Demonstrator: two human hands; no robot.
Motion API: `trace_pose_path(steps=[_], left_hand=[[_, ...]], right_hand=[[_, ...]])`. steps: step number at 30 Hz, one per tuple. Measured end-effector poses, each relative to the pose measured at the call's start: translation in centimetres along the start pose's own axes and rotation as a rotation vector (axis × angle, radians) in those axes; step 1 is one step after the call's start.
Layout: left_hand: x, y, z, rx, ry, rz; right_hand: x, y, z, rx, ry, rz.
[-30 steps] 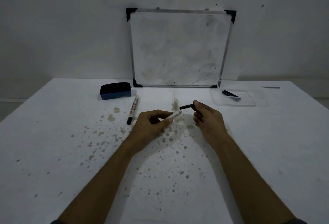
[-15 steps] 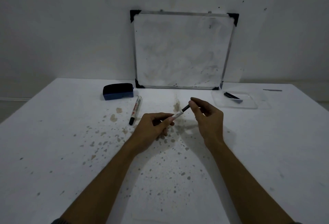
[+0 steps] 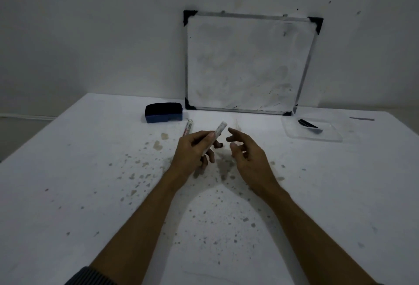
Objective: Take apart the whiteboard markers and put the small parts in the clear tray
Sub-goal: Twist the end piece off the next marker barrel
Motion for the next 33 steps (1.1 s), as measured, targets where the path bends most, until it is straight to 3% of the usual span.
trace_pose_path(steps=[5, 8, 13, 19, 25, 33], left_hand=[[0.4, 1.9, 0.6, -0.083, -0.015, 0.077], [0.3, 1.9, 0.4, -0.087, -0.012, 0.096], [0.6, 1.4, 0.0, -0.050, 0.011, 0.101], [0.2, -0.4, -0.6, 0.019, 0.010, 0.037], [-0.5, -2.3, -1.5, 0.195, 0.030, -0.034], [-0.9, -2.8, -1.4, 0.240, 0.019, -0.064]], right_hand=[[1.1, -3.5, -0.1, -0.318, 0.143, -0.251], [1.4, -3.9, -0.1, -0.410, 0.159, -0.224], [1.3, -1.9, 0.8, -0.350, 0.013, -0.140], [0.4, 1.1, 1.7, 0.006, -0.152, -0.070], [0.0, 4.0, 3.8, 0.700, -0.401, 0.180], [-0.2, 3.6, 3.8, 0.637, -0.443, 0.057]])
Point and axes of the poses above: each hand's wrist, its own x-axis towards the middle knuckle, its own y-axis out of the back of the hand, z = x × y, the point moved 8 cm from there along x, towards the middle knuckle, and after that the axes turned 10 degrees about y, right-handed, at the moved point
